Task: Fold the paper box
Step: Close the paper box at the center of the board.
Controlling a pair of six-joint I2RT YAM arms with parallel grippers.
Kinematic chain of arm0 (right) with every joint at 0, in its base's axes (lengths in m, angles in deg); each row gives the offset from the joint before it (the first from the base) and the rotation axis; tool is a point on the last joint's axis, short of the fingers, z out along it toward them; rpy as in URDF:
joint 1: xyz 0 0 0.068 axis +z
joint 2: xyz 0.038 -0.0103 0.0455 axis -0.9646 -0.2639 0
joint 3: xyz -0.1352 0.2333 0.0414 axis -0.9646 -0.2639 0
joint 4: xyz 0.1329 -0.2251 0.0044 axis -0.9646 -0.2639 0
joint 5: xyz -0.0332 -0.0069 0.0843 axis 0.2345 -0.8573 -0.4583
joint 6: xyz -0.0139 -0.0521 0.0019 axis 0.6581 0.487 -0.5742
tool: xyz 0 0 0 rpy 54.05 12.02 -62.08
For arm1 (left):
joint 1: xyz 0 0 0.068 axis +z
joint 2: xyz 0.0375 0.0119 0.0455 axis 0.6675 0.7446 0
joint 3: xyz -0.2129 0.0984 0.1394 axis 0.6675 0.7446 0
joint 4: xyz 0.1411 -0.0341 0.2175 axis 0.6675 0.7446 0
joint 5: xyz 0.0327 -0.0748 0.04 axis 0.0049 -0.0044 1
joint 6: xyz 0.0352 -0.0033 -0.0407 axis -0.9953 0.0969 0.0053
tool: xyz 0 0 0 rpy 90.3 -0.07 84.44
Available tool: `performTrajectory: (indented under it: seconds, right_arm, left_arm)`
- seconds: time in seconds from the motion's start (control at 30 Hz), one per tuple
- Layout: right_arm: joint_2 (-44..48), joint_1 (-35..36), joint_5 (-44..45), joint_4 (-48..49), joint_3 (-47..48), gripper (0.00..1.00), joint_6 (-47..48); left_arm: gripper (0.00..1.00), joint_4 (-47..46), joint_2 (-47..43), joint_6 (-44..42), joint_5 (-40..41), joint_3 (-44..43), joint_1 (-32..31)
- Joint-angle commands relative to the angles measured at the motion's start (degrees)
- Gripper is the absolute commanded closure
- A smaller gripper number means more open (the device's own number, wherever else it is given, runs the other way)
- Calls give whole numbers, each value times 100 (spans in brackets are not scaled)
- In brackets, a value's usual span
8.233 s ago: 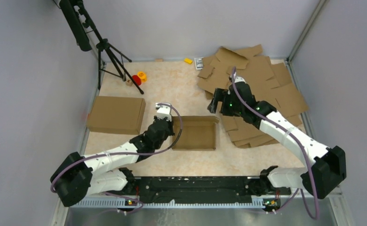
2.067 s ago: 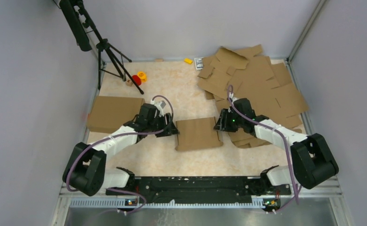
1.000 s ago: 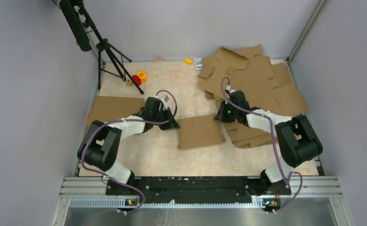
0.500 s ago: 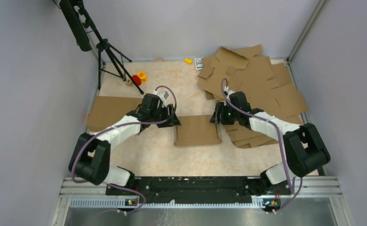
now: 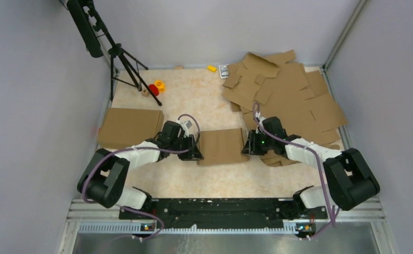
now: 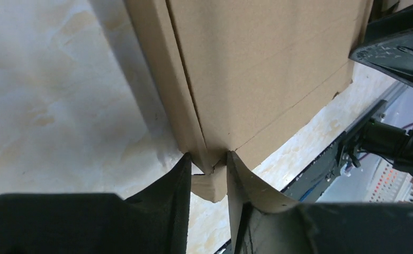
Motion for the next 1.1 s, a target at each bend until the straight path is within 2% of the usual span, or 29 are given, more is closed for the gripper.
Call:
performTrajectory:
  seconds: [0.0,0.2,0.4,0.5,0.67,0.8,0.9,1.07]
  right_arm:
    - [-99,65,-56,250,-9,68,2]
    - [269,68,-127,60,113,66,107]
    - [570,68,115,-434,423,41,578]
    - [591,70,389,-721,790,33,915]
    - [89,94,306,-792,1686,33,1376]
    - [-615,256,156,-852,2371,28,1660]
    - [-1192,415,270,-886,2803,26,1892]
    - [-2057,435,-157,-882,3424,41,2167]
  left_arm:
    - [72,-766,196,121,-224,36,-31]
    - [69,-84,-312,-149,-22,-106,-31]
    - [63,527,-822,-314,83,-253,-20]
    - [59,850,-1109,-358,197,-274,-24]
    - [60,1140,-1539,-48,127,2,-265]
    - [59,1228,-1958,435,704,221,-1113]
    - [52,865,-2429,849,1200,535,-1727]
    - [60,-137,-3023,1312,1645,1363,-2211]
